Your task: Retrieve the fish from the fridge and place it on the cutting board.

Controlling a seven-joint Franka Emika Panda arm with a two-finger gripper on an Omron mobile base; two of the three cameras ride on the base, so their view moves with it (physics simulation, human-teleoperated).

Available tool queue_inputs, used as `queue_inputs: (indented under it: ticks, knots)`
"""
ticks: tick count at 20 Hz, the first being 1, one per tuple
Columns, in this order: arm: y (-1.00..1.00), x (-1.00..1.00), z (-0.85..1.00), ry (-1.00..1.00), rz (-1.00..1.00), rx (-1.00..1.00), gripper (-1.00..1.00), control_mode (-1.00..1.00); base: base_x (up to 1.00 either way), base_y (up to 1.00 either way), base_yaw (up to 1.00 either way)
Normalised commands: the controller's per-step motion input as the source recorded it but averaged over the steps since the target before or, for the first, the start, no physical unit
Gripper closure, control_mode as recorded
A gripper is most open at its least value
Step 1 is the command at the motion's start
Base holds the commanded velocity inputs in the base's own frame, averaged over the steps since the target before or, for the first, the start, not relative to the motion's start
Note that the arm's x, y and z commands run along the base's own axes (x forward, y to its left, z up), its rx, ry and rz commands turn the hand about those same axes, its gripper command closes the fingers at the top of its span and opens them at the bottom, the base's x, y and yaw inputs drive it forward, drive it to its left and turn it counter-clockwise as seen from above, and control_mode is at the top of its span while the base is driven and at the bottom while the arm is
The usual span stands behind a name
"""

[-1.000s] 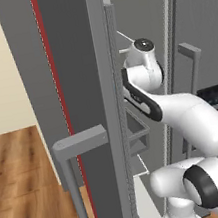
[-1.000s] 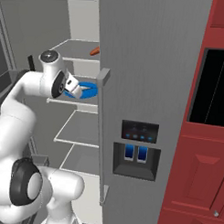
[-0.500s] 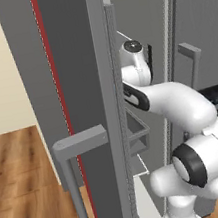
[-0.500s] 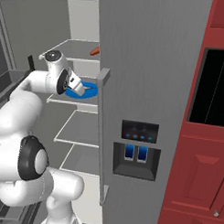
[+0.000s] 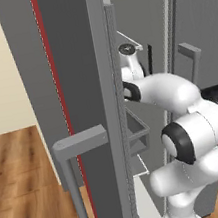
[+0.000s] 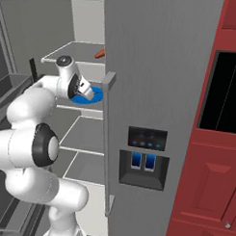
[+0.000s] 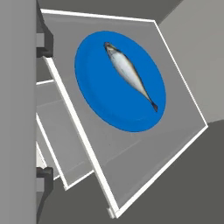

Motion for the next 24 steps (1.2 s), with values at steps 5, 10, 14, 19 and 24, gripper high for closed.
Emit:
queue_inputs:
  ticks: [5, 10, 14, 19, 24]
  knots:
    - [0.1, 0.32, -0.2, 0.01, 0.0, 0.01, -1.0, -1.0, 0.0, 0.0, 0.0]
    - [0.28, 0.29, -0.02, 0.0, -0.04, 0.04, -1.0, -1.0, 0.0, 0.0, 0.0]
    - [0.22, 0.27, -0.08, 0.0, -0.05, 0.01, -1.0, -1.0, 0.0, 0.0, 0.0]
    - [0.17, 0.34, -0.16, 0.0, -0.04, 0.0, -1.0, -1.0, 0.0, 0.0, 0.0]
    - [0.07, 0.41, -0.22, 0.01, -0.03, -0.01, -1.0, -1.0, 0.0, 0.0, 0.0]
